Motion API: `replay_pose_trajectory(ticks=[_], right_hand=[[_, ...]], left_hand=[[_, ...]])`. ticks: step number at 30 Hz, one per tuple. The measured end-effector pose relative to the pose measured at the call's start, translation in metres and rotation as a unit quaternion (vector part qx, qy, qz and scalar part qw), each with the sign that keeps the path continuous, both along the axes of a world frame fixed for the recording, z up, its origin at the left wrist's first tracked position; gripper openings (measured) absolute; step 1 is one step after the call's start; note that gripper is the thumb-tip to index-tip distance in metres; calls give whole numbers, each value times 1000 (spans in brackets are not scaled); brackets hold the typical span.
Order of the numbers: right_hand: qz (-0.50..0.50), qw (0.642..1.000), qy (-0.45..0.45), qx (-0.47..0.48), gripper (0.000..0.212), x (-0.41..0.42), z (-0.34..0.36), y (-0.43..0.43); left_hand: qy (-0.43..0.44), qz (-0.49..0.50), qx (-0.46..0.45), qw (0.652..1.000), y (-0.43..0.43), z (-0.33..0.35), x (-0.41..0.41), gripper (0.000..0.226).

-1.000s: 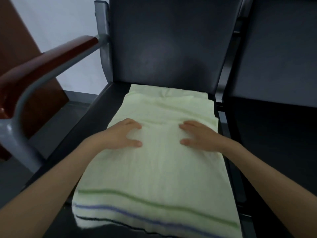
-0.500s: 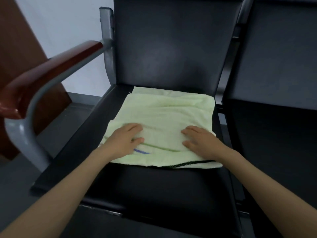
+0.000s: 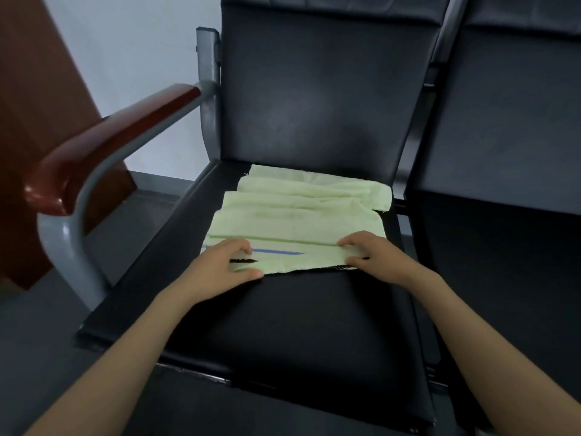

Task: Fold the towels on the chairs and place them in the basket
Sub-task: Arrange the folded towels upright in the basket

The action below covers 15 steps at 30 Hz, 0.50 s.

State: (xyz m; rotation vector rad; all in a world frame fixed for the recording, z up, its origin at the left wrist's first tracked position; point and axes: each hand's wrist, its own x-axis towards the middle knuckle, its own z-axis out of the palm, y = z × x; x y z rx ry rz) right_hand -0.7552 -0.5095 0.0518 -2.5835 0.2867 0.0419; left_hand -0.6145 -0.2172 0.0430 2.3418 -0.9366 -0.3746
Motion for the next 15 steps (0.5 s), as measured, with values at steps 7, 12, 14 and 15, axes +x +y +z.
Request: replay_pose_trajectory(ticks=[7, 12, 14, 15], right_hand=[[-83, 977, 82, -179, 33, 16, 10, 10], [-156, 968, -49, -191, 21, -12, 36, 31], [-164, 964, -88, -188, 20, -29, 62, 34], [-161, 962, -107, -192, 21, -38, 78, 37]], left_hand=[[-38, 33, -24, 998, -5, -12, 4, 18], [-111, 88, 18, 990, -8, 14, -19, 22], [-135, 127, -26, 982, -5, 43, -33, 25], [-136, 140, -59, 979, -2, 59, -40, 25]])
